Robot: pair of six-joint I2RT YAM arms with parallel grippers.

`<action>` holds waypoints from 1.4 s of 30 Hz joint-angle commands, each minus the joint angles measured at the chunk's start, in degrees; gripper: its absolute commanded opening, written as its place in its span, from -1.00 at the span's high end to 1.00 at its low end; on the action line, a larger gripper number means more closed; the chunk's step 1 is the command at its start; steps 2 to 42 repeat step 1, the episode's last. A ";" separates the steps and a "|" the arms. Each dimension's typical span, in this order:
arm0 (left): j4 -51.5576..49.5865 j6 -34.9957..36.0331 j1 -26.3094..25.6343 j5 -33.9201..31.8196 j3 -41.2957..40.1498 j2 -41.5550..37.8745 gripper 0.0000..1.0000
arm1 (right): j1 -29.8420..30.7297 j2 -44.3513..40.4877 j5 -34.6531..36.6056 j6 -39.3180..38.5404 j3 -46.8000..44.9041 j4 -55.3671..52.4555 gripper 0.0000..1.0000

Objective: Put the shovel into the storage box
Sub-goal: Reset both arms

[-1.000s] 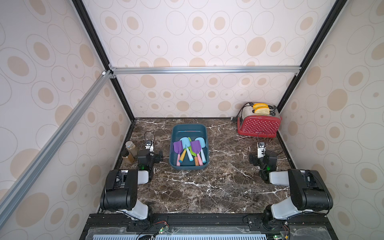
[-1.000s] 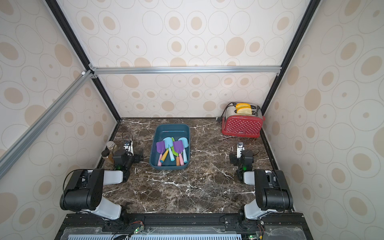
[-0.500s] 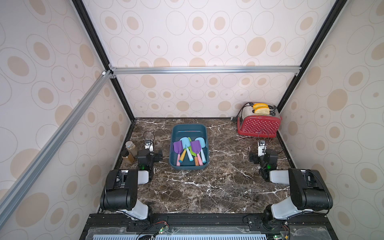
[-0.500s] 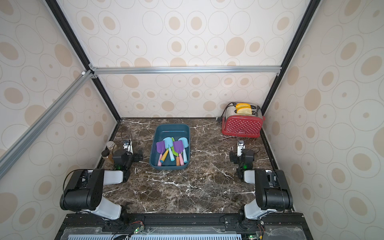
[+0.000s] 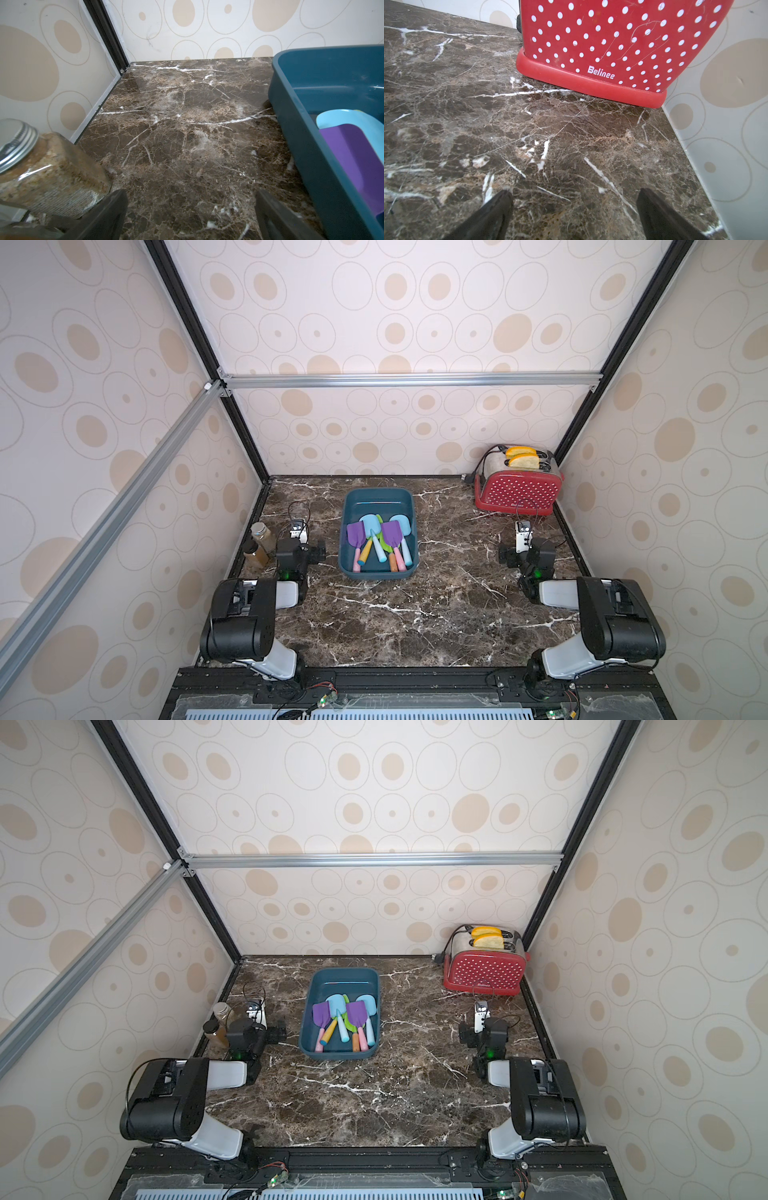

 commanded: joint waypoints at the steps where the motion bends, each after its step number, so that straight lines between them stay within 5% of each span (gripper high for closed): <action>1: 1.10 0.75 -0.28 -0.63 0.18 0.04 -0.98 | -0.29 0.19 -0.25 0.22 0.34 0.31 -1.00; 42: 1.10 0.75 -0.28 -0.63 0.18 0.04 -0.98 | -0.29 0.19 -0.25 0.22 0.34 0.31 -1.00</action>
